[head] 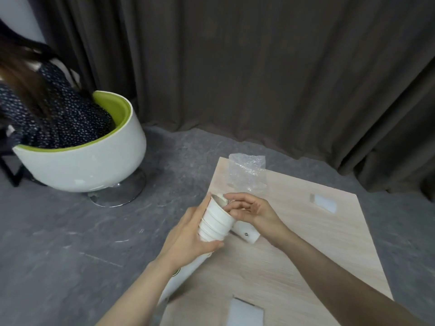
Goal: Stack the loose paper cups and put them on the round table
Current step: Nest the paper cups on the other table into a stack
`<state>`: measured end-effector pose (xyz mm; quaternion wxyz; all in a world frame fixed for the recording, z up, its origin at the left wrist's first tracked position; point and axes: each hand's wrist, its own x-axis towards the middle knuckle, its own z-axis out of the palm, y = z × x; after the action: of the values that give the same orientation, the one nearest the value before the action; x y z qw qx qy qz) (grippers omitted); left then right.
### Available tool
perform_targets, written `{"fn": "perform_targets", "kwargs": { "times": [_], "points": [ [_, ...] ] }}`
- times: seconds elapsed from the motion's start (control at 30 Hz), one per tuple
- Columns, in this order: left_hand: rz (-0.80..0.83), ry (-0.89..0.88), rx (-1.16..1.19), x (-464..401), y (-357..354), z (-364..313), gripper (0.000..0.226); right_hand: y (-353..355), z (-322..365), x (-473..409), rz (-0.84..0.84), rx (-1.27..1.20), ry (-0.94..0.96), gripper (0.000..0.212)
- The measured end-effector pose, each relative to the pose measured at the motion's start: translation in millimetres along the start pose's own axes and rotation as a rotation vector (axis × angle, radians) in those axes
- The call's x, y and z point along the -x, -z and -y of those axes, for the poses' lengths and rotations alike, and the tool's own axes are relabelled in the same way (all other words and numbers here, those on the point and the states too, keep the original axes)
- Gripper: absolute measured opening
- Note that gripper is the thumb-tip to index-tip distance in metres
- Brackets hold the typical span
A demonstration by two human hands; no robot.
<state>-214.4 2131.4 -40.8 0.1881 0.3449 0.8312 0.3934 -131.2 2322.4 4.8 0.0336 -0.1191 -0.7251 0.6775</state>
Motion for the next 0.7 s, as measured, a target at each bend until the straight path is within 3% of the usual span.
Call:
{"fn": "perform_targets", "kwargs": {
  "times": [0.2, 0.43, 0.7],
  "points": [
    [-0.11, 0.106, 0.017, 15.5, 22.3, 17.9, 0.111, 17.5, -33.0, -46.7, -0.107, 0.341, -0.065, 0.051],
    [-0.187, 0.161, -0.014, 34.7, 40.6, 26.9, 0.111, 8.6, -72.9, -96.1, 0.054, 0.72, -0.195, 0.069],
    [-0.238, 0.223, -0.021, 52.0, 52.9, 36.7, 0.112, -8.4, -87.6, -108.7, 0.146, 0.912, -0.222, 0.061]
  ]
}}
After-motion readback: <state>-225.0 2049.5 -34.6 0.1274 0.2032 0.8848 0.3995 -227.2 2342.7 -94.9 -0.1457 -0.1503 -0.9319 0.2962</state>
